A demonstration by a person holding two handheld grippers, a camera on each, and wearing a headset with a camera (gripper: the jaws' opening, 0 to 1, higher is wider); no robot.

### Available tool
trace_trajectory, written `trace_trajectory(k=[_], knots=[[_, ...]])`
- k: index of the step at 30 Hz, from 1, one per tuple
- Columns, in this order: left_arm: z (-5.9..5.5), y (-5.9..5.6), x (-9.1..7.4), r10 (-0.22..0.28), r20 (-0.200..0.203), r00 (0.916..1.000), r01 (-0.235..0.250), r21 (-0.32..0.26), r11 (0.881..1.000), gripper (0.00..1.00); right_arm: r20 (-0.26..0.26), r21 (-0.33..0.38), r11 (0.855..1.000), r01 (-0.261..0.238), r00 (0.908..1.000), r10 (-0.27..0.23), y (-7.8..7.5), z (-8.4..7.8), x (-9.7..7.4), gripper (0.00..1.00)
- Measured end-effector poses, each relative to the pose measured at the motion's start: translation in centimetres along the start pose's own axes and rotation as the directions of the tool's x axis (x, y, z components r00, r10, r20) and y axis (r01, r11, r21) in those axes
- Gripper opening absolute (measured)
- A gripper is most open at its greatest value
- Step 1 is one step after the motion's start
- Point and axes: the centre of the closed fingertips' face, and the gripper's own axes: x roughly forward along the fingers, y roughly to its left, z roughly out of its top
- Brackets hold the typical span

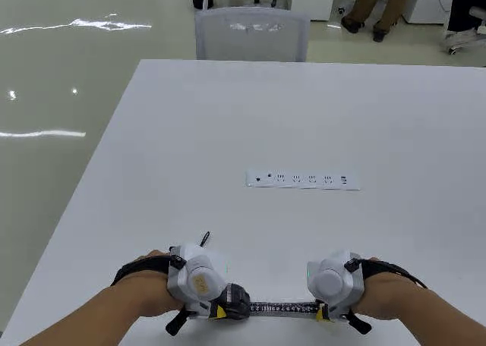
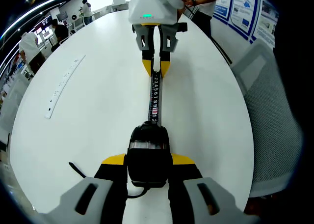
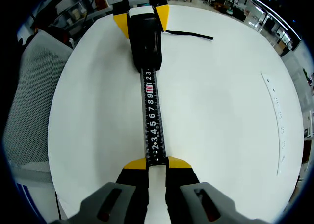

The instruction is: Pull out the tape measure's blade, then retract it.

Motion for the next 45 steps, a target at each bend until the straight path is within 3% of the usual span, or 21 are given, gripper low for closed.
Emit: trace_trajectory(k=[23, 45], knots=[[0.0, 0.1, 0.1, 0.0, 0.0, 1.0, 0.0, 0.003, 1.0, 0.26, -0.014, 0.0, 1.0, 0.001, 0.9999, -0.001, -0.1, -1.3, 0.2, 0.1], [-0.1, 0.2, 0.1, -0.004, 0.004, 1.0, 0.004, 0.003, 1.0, 0.26, -0.026, 0.012, 1.0, 0.009, 0.9996, -0.009, 0.1, -2.8, -0.8, 0.1]])
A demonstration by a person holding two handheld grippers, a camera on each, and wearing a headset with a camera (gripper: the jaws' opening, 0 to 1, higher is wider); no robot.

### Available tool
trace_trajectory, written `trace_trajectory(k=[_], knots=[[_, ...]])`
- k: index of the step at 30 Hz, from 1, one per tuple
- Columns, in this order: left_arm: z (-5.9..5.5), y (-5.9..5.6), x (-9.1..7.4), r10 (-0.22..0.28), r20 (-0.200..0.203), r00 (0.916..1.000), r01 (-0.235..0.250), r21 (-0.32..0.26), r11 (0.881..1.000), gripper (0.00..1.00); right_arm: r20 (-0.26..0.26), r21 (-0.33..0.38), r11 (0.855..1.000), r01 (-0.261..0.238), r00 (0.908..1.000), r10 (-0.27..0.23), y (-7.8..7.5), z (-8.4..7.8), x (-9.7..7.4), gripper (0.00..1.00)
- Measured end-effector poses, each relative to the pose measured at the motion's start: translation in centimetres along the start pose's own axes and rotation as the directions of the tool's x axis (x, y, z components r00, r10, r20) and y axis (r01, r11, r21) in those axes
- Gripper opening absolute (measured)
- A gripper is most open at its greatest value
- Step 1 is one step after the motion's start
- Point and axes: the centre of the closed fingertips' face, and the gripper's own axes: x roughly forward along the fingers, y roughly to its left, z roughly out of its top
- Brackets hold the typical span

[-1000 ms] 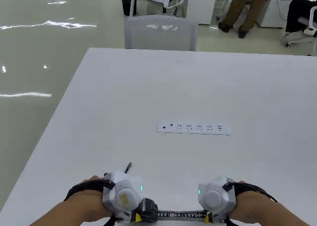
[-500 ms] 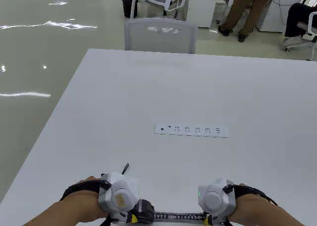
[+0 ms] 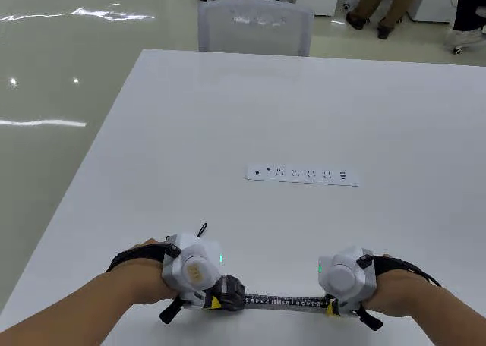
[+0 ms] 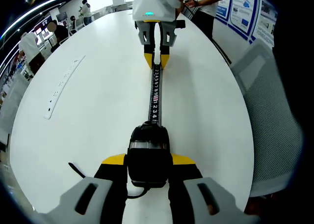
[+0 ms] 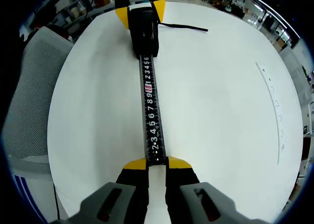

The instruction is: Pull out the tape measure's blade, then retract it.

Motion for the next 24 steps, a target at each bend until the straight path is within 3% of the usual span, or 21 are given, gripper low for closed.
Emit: trace_trajectory(k=[24], knots=[[0.2, -0.1, -0.2, 0.003, 0.004, 1.0, -0.003, 0.0, 1.0, 0.26, -0.017, 0.006, 1.0, 0.006, 0.9998, -0.006, 0.0, -1.3, -0.5, 0.1]])
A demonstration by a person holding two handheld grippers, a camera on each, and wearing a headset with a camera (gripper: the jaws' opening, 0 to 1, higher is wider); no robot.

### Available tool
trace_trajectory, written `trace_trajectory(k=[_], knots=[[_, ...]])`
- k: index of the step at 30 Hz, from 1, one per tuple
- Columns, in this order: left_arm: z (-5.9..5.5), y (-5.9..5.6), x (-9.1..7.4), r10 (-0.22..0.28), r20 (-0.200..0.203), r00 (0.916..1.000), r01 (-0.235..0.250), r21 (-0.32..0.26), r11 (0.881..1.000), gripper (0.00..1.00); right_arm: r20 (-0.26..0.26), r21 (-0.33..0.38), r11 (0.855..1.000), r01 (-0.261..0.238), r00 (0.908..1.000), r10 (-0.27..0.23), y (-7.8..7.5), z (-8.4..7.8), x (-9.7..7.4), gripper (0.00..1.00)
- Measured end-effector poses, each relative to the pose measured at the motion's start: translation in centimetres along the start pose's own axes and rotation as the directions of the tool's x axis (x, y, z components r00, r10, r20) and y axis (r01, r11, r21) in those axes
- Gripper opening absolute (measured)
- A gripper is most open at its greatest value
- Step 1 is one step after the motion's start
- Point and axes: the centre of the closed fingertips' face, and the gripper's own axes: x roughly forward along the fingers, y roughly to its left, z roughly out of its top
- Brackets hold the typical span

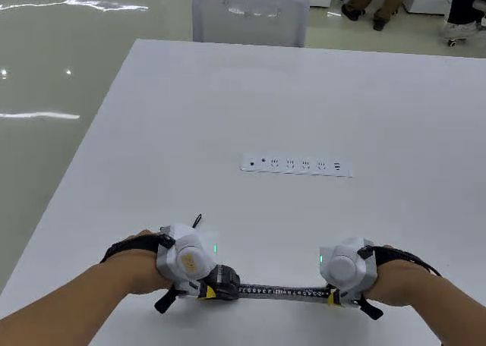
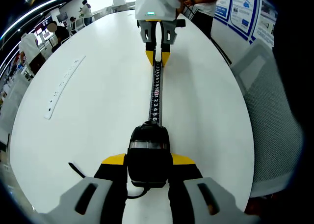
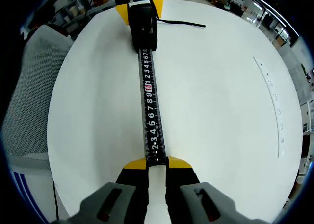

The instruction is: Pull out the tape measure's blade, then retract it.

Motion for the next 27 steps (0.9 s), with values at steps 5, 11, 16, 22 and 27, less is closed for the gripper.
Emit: trace_trajectory(k=[5, 11, 16, 22, 27], knots=[[-0.1, 0.0, 0.0, 0.001, -0.002, 1.0, -0.001, 0.0, 1.0, 0.26, -0.002, -0.007, 1.0, 0.0, 1.0, 0.0, 0.0, -0.1, 0.1, 0.1], [0.0, -0.1, -0.1, -0.001, -0.005, 1.0, 0.001, 0.001, 1.0, 0.26, -0.002, -0.01, 1.0, 0.003, 1.0, -0.003, 0.0, -0.2, -0.1, 0.1], [0.0, -0.1, 0.0, -0.001, -0.006, 1.0, 0.001, 0.001, 1.0, 0.26, -0.007, -0.013, 1.0, 0.005, 1.0, -0.005, -0.1, -0.7, -0.2, 0.1], [0.0, -0.1, 0.0, -0.001, -0.006, 1.0, 0.001, 0.001, 1.0, 0.26, -0.011, -0.007, 1.0, 0.008, 0.9999, -0.008, -0.1, -1.3, -0.3, 0.1], [0.1, -0.2, -0.1, -0.001, -0.005, 1.0, 0.001, 0.003, 1.0, 0.27, -0.015, -0.004, 1.0, 0.008, 0.9999, -0.008, -0.3, -2.0, -0.3, 0.1]])
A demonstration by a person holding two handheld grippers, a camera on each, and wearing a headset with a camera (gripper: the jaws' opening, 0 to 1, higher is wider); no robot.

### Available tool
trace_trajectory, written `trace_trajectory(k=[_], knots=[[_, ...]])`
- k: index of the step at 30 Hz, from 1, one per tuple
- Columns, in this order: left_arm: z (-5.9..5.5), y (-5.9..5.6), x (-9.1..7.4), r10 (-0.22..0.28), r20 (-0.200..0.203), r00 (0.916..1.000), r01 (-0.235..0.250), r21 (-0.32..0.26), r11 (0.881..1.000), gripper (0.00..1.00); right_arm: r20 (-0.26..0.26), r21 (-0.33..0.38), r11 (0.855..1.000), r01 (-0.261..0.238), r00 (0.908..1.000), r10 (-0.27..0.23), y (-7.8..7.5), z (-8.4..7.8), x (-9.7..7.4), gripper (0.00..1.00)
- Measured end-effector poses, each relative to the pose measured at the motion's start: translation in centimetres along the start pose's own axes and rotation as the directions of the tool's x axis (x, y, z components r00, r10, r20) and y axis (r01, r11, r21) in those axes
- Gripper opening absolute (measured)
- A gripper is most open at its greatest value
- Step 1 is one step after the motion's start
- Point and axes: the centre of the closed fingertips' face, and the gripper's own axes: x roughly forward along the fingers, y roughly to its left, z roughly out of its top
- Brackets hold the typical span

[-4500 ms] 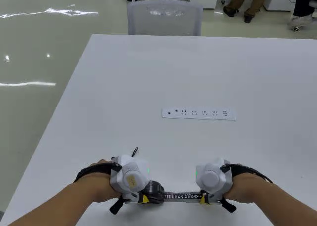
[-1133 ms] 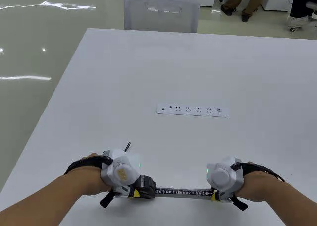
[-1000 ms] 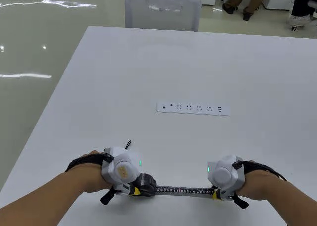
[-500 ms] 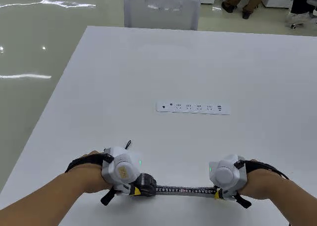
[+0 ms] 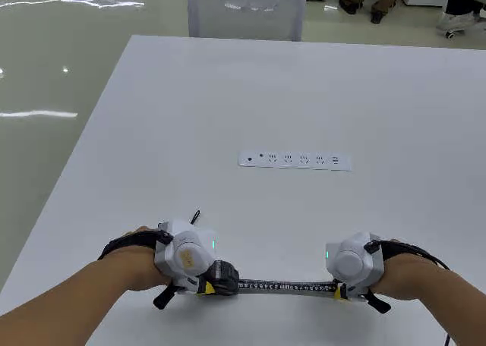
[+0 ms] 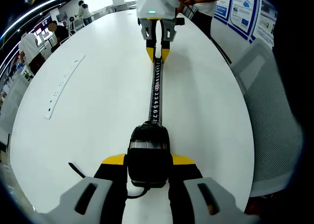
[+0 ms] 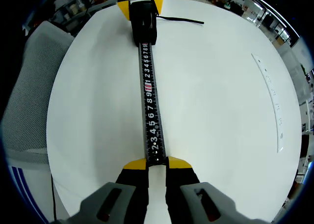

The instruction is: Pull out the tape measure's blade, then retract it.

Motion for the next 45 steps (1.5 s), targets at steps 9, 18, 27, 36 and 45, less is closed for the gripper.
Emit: trace_trajectory(k=[9, 18, 27, 36, 45], knots=[[-0.2, 0.1, 0.2, 0.0, -0.001, 1.0, 0.0, -0.001, 1.0, 0.26, -0.011, 0.001, 1.0, 0.005, 0.9999, -0.005, 0.2, -0.6, -0.1, 0.1], [-0.1, 0.1, 0.2, 0.001, -0.003, 1.0, -0.001, -0.002, 1.0, 0.26, -0.011, 0.001, 1.0, 0.006, 0.9999, -0.006, 0.2, -1.1, -0.5, 0.1], [-0.3, 0.2, 0.4, -0.001, -0.003, 1.0, 0.001, -0.002, 1.0, 0.26, -0.018, 0.002, 1.0, 0.012, 0.9998, -0.012, 0.0, -1.8, -0.5, 0.1], [-0.3, 0.2, 0.3, 0.0, -0.003, 1.0, 0.0, -0.002, 1.0, 0.26, -0.02, 0.006, 1.0, 0.014, 0.9997, -0.014, 0.0, -1.9, -0.5, 0.1], [-0.3, 0.3, 0.4, 0.0, -0.004, 1.0, 0.0, -0.003, 1.0, 0.26, -0.026, 0.01, 1.0, 0.017, 0.9995, -0.017, 0.0, -2.3, -0.8, 0.1]])
